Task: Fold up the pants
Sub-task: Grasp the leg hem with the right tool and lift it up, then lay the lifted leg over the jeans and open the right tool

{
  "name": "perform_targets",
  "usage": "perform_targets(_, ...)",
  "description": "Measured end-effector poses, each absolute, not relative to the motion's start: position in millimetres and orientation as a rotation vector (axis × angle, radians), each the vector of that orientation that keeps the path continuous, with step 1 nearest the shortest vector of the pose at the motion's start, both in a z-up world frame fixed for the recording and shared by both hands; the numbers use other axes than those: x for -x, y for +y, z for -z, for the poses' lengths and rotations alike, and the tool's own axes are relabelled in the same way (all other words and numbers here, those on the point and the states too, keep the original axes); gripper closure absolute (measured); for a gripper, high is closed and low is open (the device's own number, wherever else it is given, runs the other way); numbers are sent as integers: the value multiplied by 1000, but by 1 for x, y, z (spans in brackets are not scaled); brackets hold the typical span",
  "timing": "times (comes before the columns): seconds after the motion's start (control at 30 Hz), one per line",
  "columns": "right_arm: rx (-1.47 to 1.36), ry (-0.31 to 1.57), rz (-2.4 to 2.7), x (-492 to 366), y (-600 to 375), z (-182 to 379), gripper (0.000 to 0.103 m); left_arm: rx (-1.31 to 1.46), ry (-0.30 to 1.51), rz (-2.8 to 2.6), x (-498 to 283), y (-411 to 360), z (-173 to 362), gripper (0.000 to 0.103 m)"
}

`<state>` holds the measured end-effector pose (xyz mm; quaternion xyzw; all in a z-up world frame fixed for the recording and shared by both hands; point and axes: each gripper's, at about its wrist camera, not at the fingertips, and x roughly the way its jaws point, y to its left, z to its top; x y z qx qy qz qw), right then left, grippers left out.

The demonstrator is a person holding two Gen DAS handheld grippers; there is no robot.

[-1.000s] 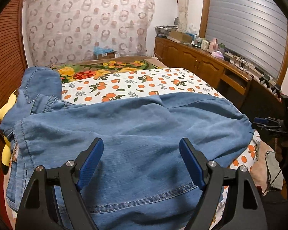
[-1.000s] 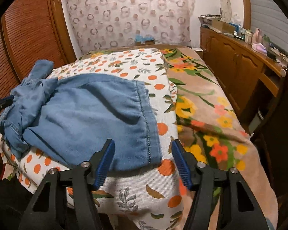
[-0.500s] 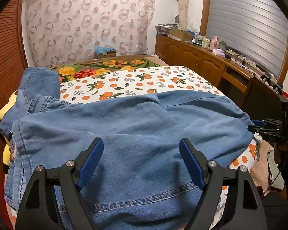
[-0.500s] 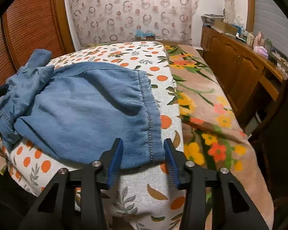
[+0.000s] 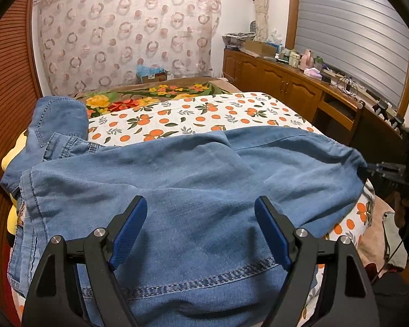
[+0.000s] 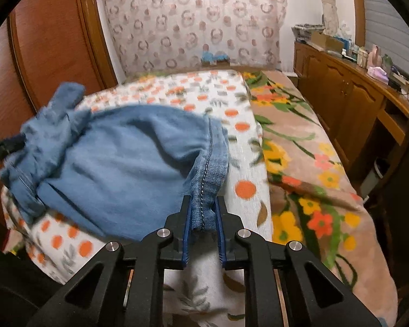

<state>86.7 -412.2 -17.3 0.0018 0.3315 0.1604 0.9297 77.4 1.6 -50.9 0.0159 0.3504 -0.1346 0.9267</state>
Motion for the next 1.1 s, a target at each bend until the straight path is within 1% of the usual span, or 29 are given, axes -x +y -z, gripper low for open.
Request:
perform_targets(0.17, -14, 585, -374, -86, -404, -17, 88, -27, 708, 271, -75, 6, 49, 21)
perform_targets(0.37, 39, 455, -472, -84, -369, -72, 88, -3, 684, 250, -68, 20, 41, 21)
perform_targets(0.53, 115, 349, -587, -81, -316, -117, 89, 7, 659, 227, -59, 34, 34, 21)
perform_targets(0.73, 195, 265, -736, -83, -240, -156, 89, 36, 631, 187, -45, 62, 25, 21)
perform_targets(0.93, 248, 243, -892, -82, -169, -175, 90, 65, 612, 124, -28, 100, 19, 21)
perform_targets(1.1, 289, 354, -999, -92, -116, -153, 88, 97, 613, 88, -26, 123, 22, 21)
